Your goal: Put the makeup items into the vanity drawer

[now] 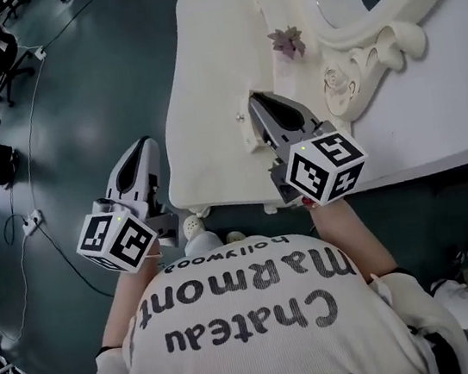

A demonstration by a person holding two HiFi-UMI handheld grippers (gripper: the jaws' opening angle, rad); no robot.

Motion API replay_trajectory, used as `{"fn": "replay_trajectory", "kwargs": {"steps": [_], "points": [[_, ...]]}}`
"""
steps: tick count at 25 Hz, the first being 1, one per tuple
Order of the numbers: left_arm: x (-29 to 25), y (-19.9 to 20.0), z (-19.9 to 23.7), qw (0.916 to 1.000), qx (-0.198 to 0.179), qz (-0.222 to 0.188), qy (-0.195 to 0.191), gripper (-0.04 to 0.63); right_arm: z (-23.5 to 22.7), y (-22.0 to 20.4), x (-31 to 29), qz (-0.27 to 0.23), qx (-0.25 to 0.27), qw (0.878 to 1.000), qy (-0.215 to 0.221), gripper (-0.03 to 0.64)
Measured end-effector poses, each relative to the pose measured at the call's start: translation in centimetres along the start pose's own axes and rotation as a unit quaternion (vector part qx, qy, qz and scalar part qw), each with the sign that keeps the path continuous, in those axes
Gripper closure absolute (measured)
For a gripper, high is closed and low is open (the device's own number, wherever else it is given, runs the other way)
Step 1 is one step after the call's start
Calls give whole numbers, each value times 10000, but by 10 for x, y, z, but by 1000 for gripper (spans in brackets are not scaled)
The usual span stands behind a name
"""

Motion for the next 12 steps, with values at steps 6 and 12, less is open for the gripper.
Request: {"fn": "replay_trajectory", "kwargs": {"steps": [6,12], "points": [[9,-2,-6,10000,16,-36,47,588,3,-2,10,-102,47,9999,-121,583],[16,-2,-7,9999,32,-95,100,588,8,-8,10,32,131,9998,-136,583]]}}
Point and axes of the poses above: the fingertips, and each gripper's own axes: x backward along the fingers, z to its left, y out of its top, the point moved 5 cm from there along x, backward along the fingers, and after that the axes turned 8 degrees about z, right-handed, at the moved point
